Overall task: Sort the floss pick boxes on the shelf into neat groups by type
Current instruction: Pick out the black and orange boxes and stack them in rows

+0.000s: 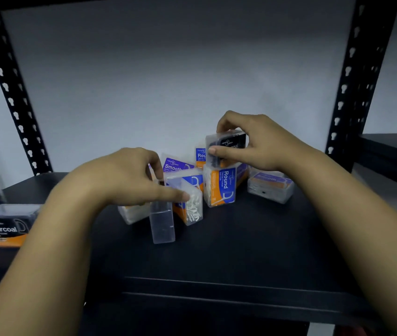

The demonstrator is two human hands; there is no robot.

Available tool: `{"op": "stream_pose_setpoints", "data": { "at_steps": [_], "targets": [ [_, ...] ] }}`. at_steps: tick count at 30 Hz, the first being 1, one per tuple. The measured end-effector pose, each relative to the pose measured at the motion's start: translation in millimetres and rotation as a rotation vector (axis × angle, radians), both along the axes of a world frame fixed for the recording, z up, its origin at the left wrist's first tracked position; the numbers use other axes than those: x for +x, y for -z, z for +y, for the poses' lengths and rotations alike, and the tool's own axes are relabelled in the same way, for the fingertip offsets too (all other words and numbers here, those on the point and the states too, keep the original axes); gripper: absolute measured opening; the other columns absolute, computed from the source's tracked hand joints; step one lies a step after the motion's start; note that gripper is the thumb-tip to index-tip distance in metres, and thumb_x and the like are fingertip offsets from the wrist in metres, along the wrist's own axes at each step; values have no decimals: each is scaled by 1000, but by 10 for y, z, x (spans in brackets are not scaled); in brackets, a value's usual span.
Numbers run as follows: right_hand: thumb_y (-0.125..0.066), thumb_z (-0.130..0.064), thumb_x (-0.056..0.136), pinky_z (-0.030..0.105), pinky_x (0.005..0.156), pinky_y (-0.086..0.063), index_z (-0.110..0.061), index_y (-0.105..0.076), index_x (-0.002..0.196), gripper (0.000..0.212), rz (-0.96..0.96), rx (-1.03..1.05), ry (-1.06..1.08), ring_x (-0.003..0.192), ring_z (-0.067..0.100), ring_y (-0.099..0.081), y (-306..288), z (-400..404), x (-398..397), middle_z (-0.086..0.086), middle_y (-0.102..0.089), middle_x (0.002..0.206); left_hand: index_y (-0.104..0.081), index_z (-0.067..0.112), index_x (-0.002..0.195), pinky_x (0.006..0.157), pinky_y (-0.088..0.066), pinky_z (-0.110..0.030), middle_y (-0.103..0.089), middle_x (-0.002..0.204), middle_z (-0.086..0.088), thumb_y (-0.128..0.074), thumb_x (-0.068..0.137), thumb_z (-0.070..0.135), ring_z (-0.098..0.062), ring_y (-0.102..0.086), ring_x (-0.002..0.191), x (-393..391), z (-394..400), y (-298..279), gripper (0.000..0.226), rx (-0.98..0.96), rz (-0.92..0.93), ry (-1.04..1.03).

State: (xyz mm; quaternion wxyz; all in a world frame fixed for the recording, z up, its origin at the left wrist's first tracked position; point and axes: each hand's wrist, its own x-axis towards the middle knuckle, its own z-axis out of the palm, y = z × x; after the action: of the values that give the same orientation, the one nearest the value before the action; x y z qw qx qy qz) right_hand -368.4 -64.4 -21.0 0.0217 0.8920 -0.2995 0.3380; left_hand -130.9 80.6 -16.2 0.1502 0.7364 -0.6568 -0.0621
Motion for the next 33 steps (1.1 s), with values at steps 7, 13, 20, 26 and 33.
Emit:
{"op": "stream_pose_setpoints", "data": {
  "at_steps": [7, 13, 20, 26, 33],
  "targets": [
    [-68, -71, 80, 33, 83, -55, -34, -64, 107, 46, -31, 26, -10, 97, 6, -64, 3, -5, 17, -14, -69, 105, -71, 33, 94, 76, -60, -37, -75, 81, 13, -87, 66, 47, -10, -70, 68, 119, -14, 44, 35, -43, 42, 46],
    [-63, -71, 82, 32, 91, -53, -38, -72, 124, 54, -10, 31, -1, 110, 6, -61, -32, -4, 23, -13, -70, 120, -70, 40, 97, 81, -62, -43, -72, 89, 24, -86, 60, 31, -9, -73, 79, 222, -8, 32, 41, 11, 35, 120],
    [-60, -58, 94, 30, 98, -51, -35, -72, 129, 43, -29, 88, -5, 114, 5, -62, -37, 7, 2, -12, -71, 124, -65, 39, 104, 82, -58, -33, -67, 102, 21, -90, 62, 50, -5, -67, 91, 81, -106, 70, 50, 92, -91, 153],
    [-73, -48, 88, 32, 96, -52, -40, -68, 129, 42, 27, 182, 1, 112, 8, -63, -95, 5, -50, -12, -70, 122, -65, 30, 102, 84, -57, -34, -69, 102, 11, -89, 62, 52, -15, -67, 91, 38, -172, 141, 51, 164, -228, 148],
    [-85, -58, 70, 30, 62, -50, -32, -49, 104, 56, 103, 148, 5, 76, 4, -65, -70, 109, 33, -10, -67, 88, -57, 31, 103, 82, -57, -34, -64, 112, 6, -86, 66, 56, -19, -64, 97, -55, -136, 274, 52, 169, -304, 153]
  ]
}}
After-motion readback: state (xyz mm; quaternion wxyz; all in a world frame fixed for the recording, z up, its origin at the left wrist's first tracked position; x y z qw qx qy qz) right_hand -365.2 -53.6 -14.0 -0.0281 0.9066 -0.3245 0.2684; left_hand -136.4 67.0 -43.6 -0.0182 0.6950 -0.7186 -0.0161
